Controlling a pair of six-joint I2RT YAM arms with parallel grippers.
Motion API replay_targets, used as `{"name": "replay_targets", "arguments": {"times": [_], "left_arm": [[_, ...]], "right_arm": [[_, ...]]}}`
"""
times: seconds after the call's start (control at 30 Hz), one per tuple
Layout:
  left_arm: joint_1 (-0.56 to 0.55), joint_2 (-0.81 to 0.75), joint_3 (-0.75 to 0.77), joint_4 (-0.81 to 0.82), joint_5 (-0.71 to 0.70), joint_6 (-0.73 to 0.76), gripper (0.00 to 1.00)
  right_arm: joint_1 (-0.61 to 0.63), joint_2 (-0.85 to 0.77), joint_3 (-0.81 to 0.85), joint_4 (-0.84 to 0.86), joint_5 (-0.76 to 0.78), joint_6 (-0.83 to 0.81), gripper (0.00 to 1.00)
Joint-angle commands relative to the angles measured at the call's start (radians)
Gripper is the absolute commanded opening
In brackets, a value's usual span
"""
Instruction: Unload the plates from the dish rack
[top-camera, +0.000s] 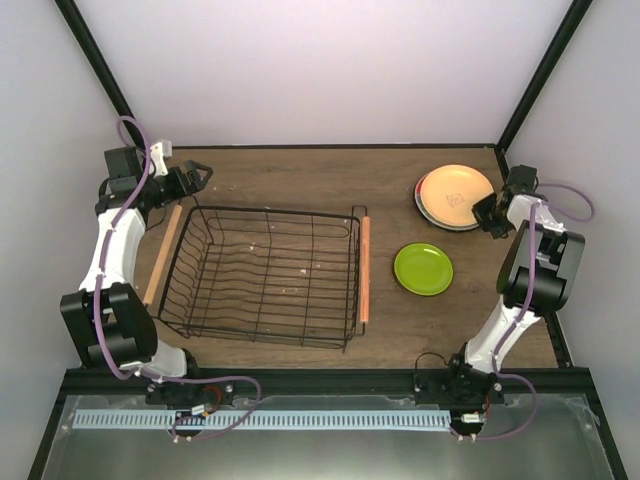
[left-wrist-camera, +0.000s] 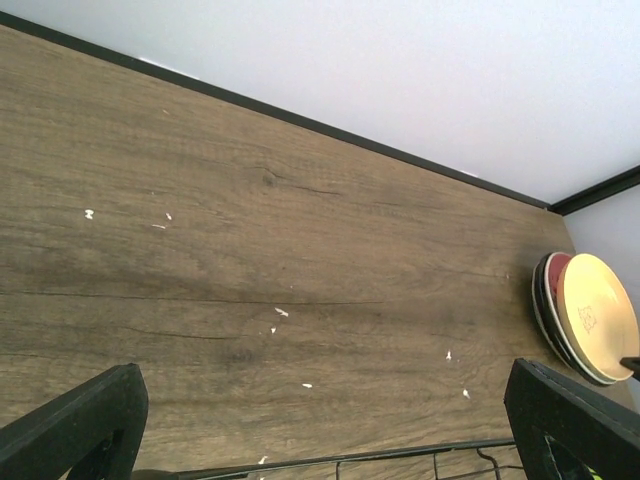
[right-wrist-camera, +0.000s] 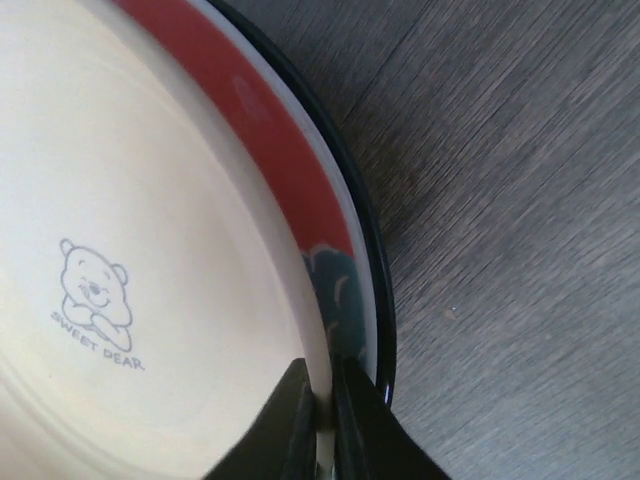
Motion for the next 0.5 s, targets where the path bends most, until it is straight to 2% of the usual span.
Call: {"name": "replay_targets", "arguments": {"times": [0.0,0.03,0.1,0.2,0.23,0.3,0.47], "left_arm": [[-0.002,-0.018,0.012,0.0,-0.005,0.013,1.0],[-0.002,-0.016,0.012,0.001,-0.005,0.013,1.0],[-0.002,-0.013,0.013,0.004,-0.004,0.011,1.0],[-0.002,-0.009,0.014,0.01,-0.001,0.005,1.0],[-0.002,-0.008,0.014,0.01,-0.001,0.004,1.0],[-0.002,-0.009,0.015,0.01,-0.003,0.007,1.0],[-0.005,-0.013,0.032,-0.009,-0.022,0.038,1.0]], "right_arm": [[-0.012,0.021,0.052,-0.007,-0.026,0.001,0.19],[-0.012,0.024,0.055,-0.009,-0.033,-0.001,0.3],[-0.012,0.027,0.058,-0.01,-0.05,-0.008,0.46],[-0.012,0.01,0.057,-0.005,-0.069,-0.017,0.6],[-0.012,-0.001,0.058,-0.004,-0.074,-0.02,0.71],[-0.012,-0.03,0.065,-0.001,-0.084,-0.03,0.97],[-0.012,-0.129,0.121,-0.036,-0.098,-0.06,1.0]]}}
